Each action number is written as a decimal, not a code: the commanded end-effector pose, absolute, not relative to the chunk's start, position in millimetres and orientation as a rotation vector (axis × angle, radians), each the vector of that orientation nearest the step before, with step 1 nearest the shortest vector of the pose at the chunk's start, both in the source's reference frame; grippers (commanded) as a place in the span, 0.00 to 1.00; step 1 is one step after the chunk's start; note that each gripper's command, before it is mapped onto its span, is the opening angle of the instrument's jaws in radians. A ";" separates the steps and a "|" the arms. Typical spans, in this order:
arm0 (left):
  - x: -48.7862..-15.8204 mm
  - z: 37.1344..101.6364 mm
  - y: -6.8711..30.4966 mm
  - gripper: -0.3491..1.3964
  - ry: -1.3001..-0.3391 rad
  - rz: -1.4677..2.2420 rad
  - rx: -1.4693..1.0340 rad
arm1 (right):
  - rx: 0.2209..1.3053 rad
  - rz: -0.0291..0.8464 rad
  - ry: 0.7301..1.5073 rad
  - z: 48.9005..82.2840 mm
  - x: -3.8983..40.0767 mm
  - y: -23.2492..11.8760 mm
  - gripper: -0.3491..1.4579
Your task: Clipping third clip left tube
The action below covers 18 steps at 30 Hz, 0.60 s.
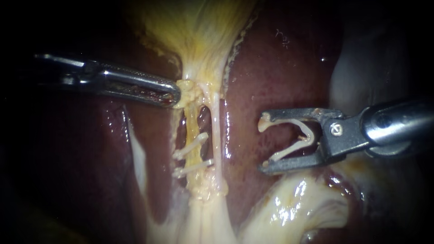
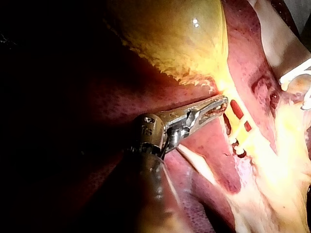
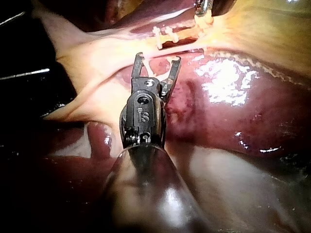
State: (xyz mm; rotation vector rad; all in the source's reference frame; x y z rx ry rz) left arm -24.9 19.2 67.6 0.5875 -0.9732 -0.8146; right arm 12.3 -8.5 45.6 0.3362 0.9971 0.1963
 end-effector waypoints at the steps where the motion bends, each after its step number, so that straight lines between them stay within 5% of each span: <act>1: -24.9 67.5 19.3 0.00 -0.974 -0.814 0.589 | 0.336 0.196 0.997 45.6 12.3 -8.5 0.47; 18: -18.7 61.1 23.2 0.00 -0.974 -0.868 0.578 | 0.335 0.198 0.996 45.8 12.3 -8.3 0.47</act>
